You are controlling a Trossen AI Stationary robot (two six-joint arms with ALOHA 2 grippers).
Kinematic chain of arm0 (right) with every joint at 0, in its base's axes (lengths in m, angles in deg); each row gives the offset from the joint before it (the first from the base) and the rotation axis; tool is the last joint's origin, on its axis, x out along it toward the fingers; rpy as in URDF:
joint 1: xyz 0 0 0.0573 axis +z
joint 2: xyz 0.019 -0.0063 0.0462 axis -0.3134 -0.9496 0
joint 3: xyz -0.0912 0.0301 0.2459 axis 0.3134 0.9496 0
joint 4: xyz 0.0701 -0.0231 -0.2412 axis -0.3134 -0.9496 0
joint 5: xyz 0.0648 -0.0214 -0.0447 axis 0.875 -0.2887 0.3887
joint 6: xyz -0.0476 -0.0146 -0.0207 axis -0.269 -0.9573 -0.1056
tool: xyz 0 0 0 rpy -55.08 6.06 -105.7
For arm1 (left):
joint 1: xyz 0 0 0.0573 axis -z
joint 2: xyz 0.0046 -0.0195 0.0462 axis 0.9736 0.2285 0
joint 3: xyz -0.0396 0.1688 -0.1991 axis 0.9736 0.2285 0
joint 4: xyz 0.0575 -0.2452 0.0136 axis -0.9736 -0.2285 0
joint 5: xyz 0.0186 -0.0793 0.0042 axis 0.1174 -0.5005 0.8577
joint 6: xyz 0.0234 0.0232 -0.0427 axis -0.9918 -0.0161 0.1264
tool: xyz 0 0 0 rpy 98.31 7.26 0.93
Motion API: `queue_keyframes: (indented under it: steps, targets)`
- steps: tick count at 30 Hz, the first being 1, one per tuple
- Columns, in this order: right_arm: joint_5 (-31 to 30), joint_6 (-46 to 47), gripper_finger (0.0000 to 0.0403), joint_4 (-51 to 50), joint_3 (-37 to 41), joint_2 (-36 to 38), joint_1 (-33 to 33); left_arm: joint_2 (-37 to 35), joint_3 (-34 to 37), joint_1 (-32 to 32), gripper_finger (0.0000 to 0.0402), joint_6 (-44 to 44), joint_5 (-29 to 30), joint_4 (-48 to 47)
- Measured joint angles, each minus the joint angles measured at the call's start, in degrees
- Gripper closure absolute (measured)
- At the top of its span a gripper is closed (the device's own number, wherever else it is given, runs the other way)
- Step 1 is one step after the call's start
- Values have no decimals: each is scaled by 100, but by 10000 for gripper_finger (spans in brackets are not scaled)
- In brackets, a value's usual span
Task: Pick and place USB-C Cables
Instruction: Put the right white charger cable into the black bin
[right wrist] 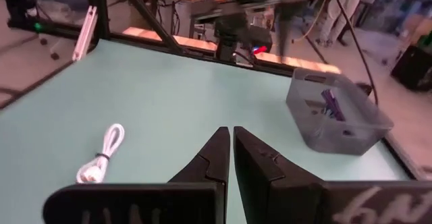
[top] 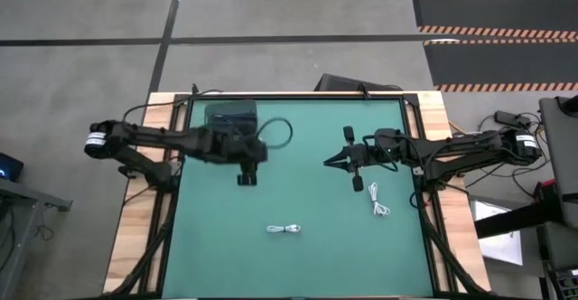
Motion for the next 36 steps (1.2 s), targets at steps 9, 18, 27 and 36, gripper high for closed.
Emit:
queue_keyframes:
  steps: [9,18,27,36]
  targets:
    - [183,1882,390,-110,-27,0,235,150,28,1136,258,628,-4,488]
    - [187,3726,390,-854,-239,-176,1141,147,63,1809,258,625,9,1309]
    - [-199,5586,390,-4110,-1481,-941,1850,149,70,1952,258,627,27,1406]
    - [-146,6997,390,-7673,-2168,-1800,1956,150,70,1949,258,625,39,1306]
